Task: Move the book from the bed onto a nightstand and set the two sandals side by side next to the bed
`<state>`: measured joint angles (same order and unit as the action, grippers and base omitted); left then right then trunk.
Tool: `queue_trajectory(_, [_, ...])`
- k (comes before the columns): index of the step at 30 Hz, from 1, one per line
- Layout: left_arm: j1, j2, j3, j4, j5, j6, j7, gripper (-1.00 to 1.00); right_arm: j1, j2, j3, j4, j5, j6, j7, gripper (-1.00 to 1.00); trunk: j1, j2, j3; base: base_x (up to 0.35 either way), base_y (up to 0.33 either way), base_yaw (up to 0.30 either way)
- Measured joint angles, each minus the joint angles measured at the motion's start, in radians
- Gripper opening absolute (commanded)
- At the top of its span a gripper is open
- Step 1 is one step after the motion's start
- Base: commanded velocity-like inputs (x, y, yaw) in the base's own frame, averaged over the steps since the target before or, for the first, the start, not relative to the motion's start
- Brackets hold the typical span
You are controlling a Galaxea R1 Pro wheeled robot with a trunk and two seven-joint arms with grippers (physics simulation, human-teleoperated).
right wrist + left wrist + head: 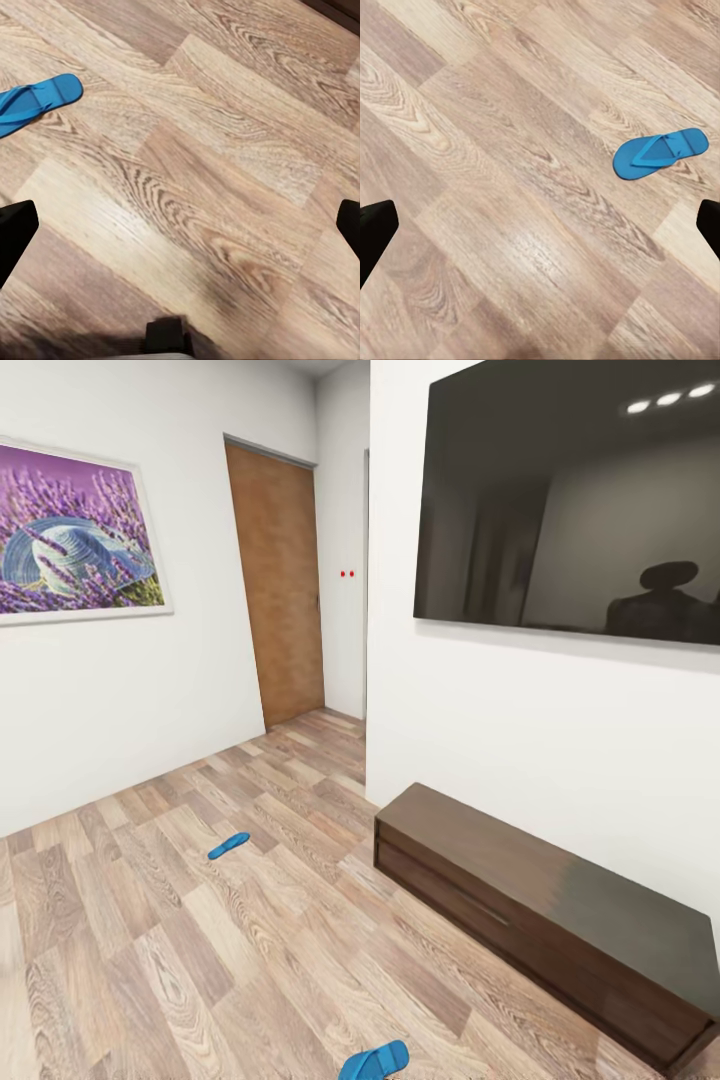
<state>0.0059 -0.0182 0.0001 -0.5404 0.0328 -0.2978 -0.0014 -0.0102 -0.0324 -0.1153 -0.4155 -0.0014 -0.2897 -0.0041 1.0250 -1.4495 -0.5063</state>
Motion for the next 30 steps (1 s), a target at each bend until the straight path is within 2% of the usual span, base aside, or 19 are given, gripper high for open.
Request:
queue_trajectory(9, [0.000, 0.000, 0.000, 0.000, 0.000, 0.000, 0.000, 1.00, 0.000, 0.000, 0.001, 0.000, 0.000, -0.001, 0.000, 1.00, 0.000, 0.000, -0.014, 0.000, 0.000, 0.000])
queue_trajectory(17, [0.000, 0.000, 0.000, 0.000, 0.000, 0.000, 0.000, 1.00, 0.000, 0.000, 0.004, 0.001, 0.004, -0.001, 0.000, 1.00, 0.000, 0.000, -0.017, 0.000, 0.000, -0.002])
queue_trajectory(30, [0.000, 0.000, 0.000, 0.000, 0.000, 0.000, 0.000, 1.00, 0.000, 0.000, 0.005, 0.000, 0.007, -0.001, 0.000, 1.00, 0.000, 0.000, -0.017, 0.000, 0.000, -0.237])
